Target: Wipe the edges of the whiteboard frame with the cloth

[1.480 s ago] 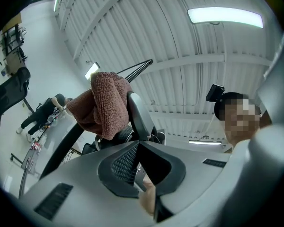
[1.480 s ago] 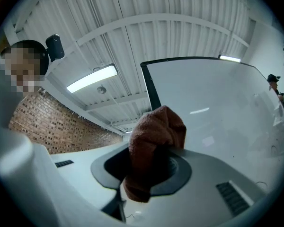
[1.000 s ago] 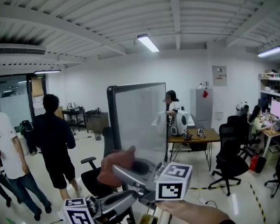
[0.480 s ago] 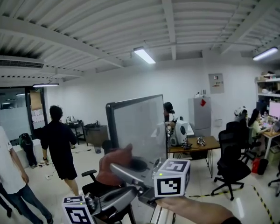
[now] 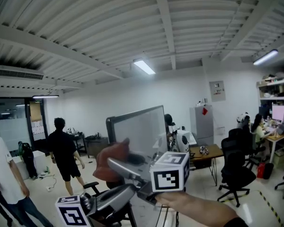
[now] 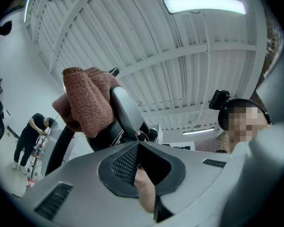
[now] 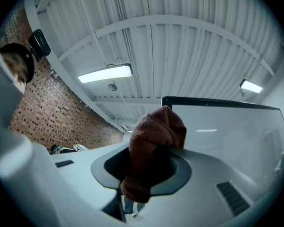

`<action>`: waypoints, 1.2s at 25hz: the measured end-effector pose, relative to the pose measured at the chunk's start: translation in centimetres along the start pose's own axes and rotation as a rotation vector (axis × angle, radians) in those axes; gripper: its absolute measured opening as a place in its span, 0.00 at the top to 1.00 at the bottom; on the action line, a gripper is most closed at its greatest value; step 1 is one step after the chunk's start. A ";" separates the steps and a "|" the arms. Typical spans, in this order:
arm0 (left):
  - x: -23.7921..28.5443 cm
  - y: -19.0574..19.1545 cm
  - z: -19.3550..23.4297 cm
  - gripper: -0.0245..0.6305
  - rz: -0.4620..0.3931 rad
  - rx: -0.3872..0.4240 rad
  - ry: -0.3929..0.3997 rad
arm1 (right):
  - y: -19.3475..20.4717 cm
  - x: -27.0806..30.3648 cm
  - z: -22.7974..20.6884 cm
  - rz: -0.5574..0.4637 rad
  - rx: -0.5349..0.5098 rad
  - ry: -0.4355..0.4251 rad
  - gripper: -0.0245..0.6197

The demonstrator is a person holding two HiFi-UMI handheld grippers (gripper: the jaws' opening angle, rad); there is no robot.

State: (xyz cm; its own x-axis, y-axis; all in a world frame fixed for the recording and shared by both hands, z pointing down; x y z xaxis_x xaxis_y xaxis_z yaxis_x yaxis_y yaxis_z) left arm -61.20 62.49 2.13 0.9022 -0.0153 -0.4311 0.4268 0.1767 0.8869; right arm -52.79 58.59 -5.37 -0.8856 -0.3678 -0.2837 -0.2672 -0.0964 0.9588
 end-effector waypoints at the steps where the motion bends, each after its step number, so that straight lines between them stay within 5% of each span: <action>1: 0.2 -0.7 -0.4 0.98 -0.008 0.006 0.008 | -0.5 0.1 0.2 -0.003 -0.012 0.000 0.79; 15: 3.0 -5.9 -0.5 0.98 -0.021 0.072 -0.002 | -7.1 2.3 0.3 -0.075 -0.096 -0.013 0.79; 23: 4.6 -5.4 -1.0 0.98 -0.008 0.120 -0.047 | -10.0 1.2 -0.7 -0.137 -0.087 -0.050 0.79; 28: 5.7 -4.9 -0.7 0.98 -0.021 0.150 -0.084 | -13.1 -0.3 -3.8 -0.183 -0.230 0.038 0.79; 30: 5.9 -5.1 -0.5 0.98 -0.024 0.163 -0.110 | -13.8 0.0 -4.6 -0.183 -0.291 0.006 0.79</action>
State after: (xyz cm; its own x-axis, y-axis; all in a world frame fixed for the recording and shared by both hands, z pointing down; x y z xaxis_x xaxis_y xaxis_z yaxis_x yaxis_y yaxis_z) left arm -58.09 61.97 -4.99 0.8894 -0.1269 -0.4392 0.4443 0.0134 0.8958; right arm -47.32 55.69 -18.55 -0.8304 -0.3250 -0.4525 -0.3014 -0.4209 0.8555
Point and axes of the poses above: the fingertips, and each gripper's own axes: x forward along the fingers, z to its left, y out of its underside, the point moved 7 cm from there along -x, backward along the fingers, and after that the axes turned 8 degrees about x, right-handed, at the moved point
